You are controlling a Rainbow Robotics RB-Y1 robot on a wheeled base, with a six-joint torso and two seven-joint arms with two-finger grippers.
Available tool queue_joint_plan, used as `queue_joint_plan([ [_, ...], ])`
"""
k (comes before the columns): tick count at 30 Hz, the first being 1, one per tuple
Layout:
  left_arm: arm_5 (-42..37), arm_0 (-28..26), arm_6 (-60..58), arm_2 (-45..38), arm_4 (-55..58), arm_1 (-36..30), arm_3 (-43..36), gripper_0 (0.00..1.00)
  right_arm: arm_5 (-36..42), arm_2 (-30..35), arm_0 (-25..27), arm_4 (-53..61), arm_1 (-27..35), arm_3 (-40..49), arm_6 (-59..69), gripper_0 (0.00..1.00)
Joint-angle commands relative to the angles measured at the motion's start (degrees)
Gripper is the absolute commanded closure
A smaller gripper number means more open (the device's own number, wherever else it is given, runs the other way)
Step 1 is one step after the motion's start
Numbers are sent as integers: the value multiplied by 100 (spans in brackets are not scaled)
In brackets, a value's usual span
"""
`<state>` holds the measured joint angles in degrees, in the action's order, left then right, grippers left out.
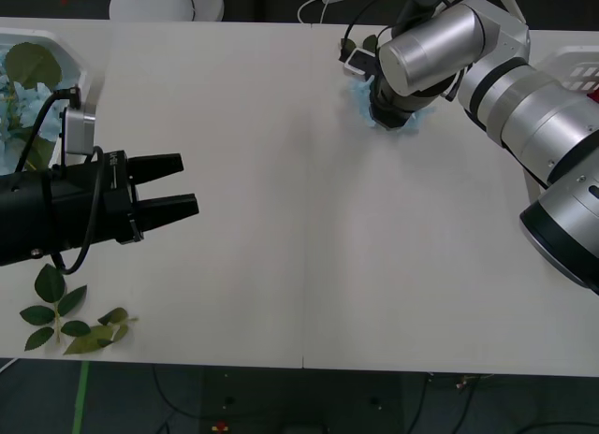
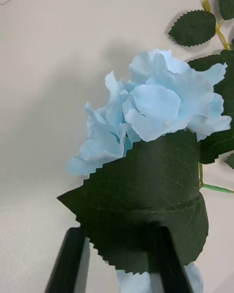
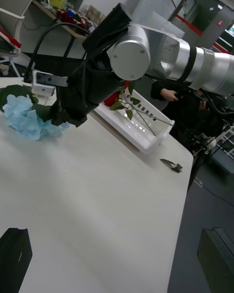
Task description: Place the red flowers into the right box and the blue flowers into the left box. If a person shows an open palm, hand one flower to the person first, then continue sorting.
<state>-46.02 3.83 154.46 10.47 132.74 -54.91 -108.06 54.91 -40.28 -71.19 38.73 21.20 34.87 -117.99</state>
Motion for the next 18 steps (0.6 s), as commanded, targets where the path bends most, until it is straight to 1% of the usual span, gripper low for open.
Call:
queue_joint_plan([
  [1,93,390,54,289,261,-292,-251,0,-51,-59,-273,73,-134,28,-180,90],
  [4,93,478,54,438,357,-318,-251,0,-51,-59,-273,108,-134,37,-216,99],
  [11,93,593,54,605,480,-336,-251,0,99,-68,-273,442,-116,-130,-312,100],
  [16,102,593,54,667,577,-336,-251,0,740,-68,-273,1207,33,-51,-339,100],
  [18,102,593,54,667,577,-336,-259,0,1224,-68,-273,1506,148,116,-277,100],
])
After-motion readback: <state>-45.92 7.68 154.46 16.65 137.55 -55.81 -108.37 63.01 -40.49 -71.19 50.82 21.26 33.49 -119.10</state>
